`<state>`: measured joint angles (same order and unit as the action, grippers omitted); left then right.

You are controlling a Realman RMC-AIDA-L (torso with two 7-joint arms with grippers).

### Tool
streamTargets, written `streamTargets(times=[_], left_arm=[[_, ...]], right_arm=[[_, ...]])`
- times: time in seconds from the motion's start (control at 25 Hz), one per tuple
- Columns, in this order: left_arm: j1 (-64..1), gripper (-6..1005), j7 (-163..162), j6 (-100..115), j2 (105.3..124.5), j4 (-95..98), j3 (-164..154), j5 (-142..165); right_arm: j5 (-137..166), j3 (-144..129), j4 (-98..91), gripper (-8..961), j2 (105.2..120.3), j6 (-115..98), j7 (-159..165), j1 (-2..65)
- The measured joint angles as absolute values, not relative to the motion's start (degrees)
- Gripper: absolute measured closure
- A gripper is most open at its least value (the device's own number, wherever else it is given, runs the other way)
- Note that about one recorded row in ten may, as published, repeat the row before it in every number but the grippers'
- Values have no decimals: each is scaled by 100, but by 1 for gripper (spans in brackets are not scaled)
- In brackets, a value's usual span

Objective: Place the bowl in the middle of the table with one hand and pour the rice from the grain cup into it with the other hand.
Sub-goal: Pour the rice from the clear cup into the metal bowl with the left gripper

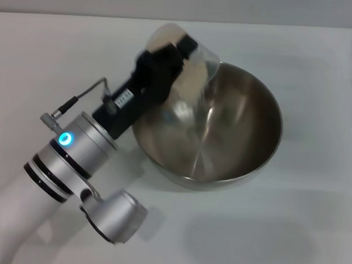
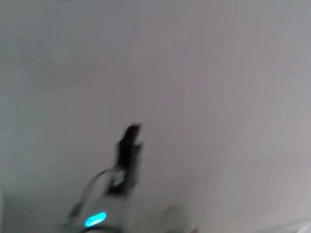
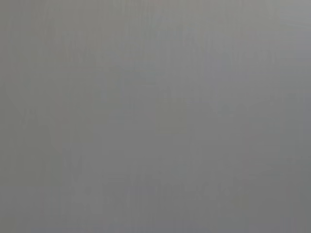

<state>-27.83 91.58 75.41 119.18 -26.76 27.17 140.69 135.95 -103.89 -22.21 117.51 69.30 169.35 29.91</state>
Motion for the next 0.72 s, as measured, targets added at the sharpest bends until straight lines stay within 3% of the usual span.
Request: streamTargets(times=[0.72], left_arm=[[-2827, 954, 11497, 7526, 11918, -2613, 2734, 14301]], right_arm=[[13597, -10389, -2206, 444, 11739, 6855, 16929, 3023]])
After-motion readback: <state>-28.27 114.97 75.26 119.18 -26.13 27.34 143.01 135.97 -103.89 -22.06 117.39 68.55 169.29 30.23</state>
